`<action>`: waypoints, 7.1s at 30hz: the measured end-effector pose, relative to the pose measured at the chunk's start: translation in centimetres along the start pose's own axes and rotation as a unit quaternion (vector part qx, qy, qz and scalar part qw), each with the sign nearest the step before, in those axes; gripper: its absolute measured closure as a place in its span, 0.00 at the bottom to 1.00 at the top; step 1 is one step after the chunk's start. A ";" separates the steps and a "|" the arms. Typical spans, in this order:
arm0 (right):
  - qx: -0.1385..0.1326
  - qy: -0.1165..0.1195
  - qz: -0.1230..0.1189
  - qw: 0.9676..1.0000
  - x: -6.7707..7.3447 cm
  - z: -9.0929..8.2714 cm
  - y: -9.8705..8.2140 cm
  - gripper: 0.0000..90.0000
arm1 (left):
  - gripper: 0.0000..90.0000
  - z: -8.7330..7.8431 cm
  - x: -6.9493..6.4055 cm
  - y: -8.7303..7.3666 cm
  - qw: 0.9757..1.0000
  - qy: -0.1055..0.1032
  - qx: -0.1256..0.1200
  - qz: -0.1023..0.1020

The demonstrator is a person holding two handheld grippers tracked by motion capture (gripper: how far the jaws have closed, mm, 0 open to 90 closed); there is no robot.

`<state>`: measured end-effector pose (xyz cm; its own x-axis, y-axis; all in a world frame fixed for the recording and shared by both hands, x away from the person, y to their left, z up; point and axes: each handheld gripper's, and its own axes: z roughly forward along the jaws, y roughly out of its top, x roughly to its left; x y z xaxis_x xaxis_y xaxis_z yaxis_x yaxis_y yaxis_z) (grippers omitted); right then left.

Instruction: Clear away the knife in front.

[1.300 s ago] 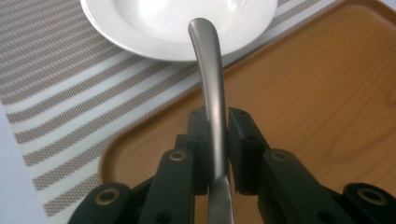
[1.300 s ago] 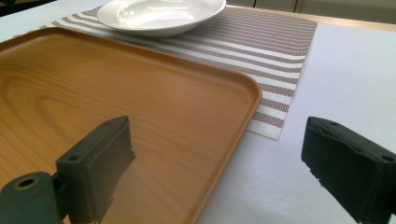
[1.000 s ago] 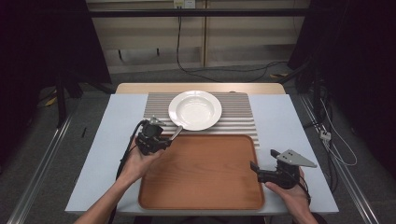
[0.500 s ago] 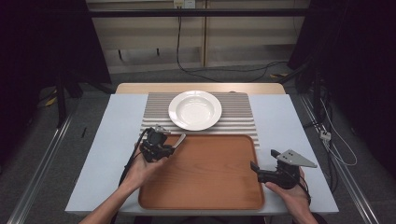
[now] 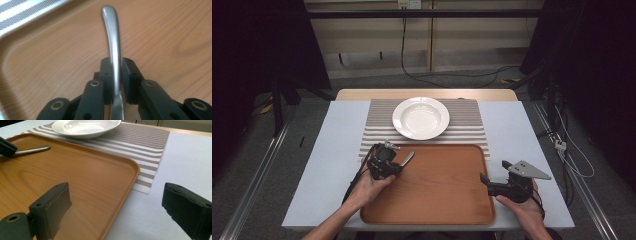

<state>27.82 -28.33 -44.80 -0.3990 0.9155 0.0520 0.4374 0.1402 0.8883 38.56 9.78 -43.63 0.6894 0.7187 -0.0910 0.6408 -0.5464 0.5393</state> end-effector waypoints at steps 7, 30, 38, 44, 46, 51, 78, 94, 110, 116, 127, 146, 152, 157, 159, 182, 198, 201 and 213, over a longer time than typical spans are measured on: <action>0.001 0.001 -0.001 1.000 0.0 -0.1 0.0 0.09 | 0.89 0.1 -0.4 -0.1 1.000 0.003 0.000 -0.002; 0.002 0.004 -0.005 1.000 0.0 -0.2 -0.1 0.09 | 0.32 0.0 0.3 -0.9 0.998 0.022 -0.054 0.021; 0.002 0.007 -0.004 1.000 0.0 0.0 -0.1 0.09 | 0.19 -0.6 0.8 -0.6 0.995 0.020 -0.094 0.022; 0.002 0.008 -0.004 1.000 0.0 0.1 0.0 0.09 | 0.19 -1.9 0.2 -0.5 0.991 -0.028 -0.126 0.036; 0.001 0.006 -0.003 1.000 0.0 0.1 0.0 0.09 | 0.24 -1.9 0.0 -0.5 0.991 -0.029 -0.126 0.039; 0.000 0.006 -0.005 1.000 0.0 0.0 0.0 0.09 | 0.66 -1.9 -1.0 -0.5 0.987 -0.062 -0.141 0.055; 0.002 0.003 -0.004 1.000 0.1 -0.1 0.0 0.09 | 1.00 1.8 -1.3 -0.1 0.992 -0.016 -0.077 0.096; 0.002 0.005 -0.005 1.000 0.1 0.0 0.0 0.09 | 1.00 1.4 -0.7 0.0 0.995 -0.003 -0.058 0.083; 0.002 0.004 -0.005 1.000 0.1 0.0 0.0 0.09 | 1.00 1.0 0.2 -0.3 0.996 -0.007 -0.051 0.079; 0.003 0.004 -0.006 1.000 0.1 0.0 0.0 0.09 | 1.00 0.8 0.4 -0.4 0.996 -0.007 -0.048 0.078; 0.004 0.003 -0.006 1.000 0.2 -0.1 0.0 0.09 | 1.00 0.3 1.6 -0.7 0.997 -0.015 -0.039 0.066; 0.003 0.004 -0.007 1.000 0.2 -0.1 0.0 0.09 | 1.00 -0.4 2.6 -1.3 0.998 0.001 -0.029 0.055; 0.004 0.004 -0.008 1.000 0.2 0.1 0.1 0.09 | 1.00 -0.6 2.9 -1.4 0.998 0.000 -0.025 0.052; 0.005 0.004 -0.008 1.000 0.2 0.1 0.1 0.09 | 1.00 -0.7 3.1 -1.5 0.998 0.004 -0.021 0.051; 0.005 0.004 -0.008 1.000 0.2 0.1 0.1 0.09 | 1.00 -0.8 3.3 -1.6 0.999 0.007 -0.021 0.049; 0.006 0.003 -0.007 1.000 0.2 0.2 0.1 0.09 | 1.00 -1.8 5.2 -3.1 1.000 -0.006 -0.026 0.015; 0.005 0.007 -0.006 1.000 0.2 0.2 0.1 0.09 | 0.60 -3.0 4.0 -3.1 0.994 0.009 -0.106 0.028; 0.006 0.008 -0.004 1.000 0.2 0.2 0.1 0.09 | 0.39 -3.3 3.8 -3.0 0.992 0.024 -0.122 0.032; 0.006 0.011 0.000 1.000 0.2 0.3 0.1 0.09 | 0.08 -5.8 3.9 -3.8 0.983 0.036 -0.178 0.003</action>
<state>28.02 -28.06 -44.87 -0.4167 0.9068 0.0633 0.4479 0.1442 0.8824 36.82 17.18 -41.15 0.6581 0.7522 -0.0341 0.4691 -0.3741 0.8000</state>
